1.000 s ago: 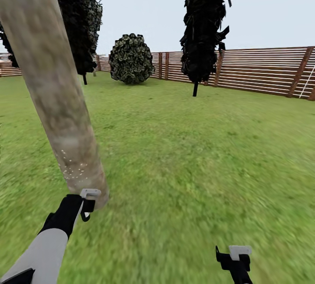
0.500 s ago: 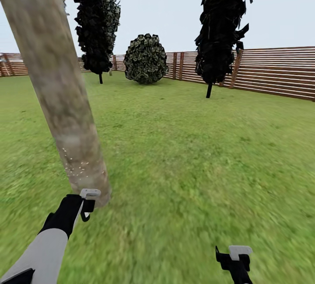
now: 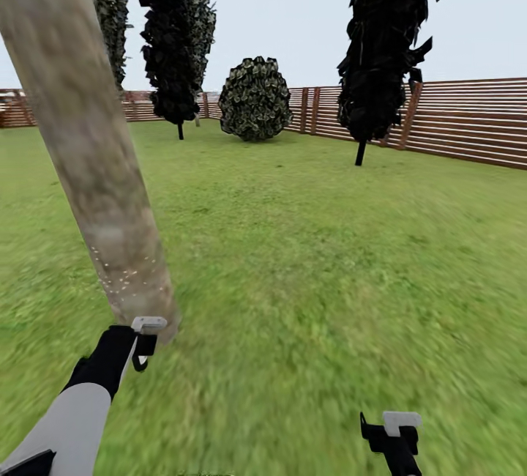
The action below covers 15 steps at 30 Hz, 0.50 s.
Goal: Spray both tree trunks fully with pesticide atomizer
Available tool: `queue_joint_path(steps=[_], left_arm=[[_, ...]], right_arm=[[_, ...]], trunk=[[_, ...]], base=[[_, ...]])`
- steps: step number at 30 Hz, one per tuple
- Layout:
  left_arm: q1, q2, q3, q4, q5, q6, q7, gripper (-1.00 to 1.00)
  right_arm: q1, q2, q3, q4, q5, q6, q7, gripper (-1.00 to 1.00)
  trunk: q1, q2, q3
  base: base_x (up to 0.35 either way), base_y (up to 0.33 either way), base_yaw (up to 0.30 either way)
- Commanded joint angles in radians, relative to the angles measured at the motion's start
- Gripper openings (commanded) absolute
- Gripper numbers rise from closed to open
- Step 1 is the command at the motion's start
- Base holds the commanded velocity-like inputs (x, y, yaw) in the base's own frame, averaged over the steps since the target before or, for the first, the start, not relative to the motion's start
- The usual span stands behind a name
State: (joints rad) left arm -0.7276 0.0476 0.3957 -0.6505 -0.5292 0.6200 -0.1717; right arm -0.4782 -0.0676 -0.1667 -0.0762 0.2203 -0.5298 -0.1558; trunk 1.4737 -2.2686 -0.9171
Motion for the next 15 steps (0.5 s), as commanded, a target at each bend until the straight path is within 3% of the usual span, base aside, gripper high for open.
queue_joint_path(steps=[1, 6, 10, 15], left_arm=[[-0.001, -0.004, 0.005, -0.001, -0.011, 0.003, -0.009, -1.00], [-0.001, -0.007, 0.007, 0.000, -0.012, 0.009, -0.005, -1.00], [-0.001, 0.002, 0.078, -0.001, -0.013, 0.012, 0.016, -1.00], [-0.005, -0.011, 0.083, 0.000, -0.010, 0.014, 0.052, -1.00]], right_arm=[[0.000, 0.000, -0.007, 0.001, 0.011, -0.003, -0.004, 1.00], [0.000, 0.000, -0.007, 0.000, 0.010, -0.003, -0.004, 1.00], [0.000, 0.000, -0.007, 0.000, 0.011, -0.003, -0.004, 1.00], [0.000, 0.000, -0.007, 0.001, 0.011, -0.003, -0.004, 1.00]], trunk=[[0.000, 0.000, -0.001], [0.000, 0.000, -0.001], [0.000, 0.000, -0.001], [0.000, 0.000, -0.001]], base=[[0.000, -0.276, 0.277], [0.000, -0.276, 0.278], [0.016, -0.271, 0.278], [0.017, -0.069, 0.268]])
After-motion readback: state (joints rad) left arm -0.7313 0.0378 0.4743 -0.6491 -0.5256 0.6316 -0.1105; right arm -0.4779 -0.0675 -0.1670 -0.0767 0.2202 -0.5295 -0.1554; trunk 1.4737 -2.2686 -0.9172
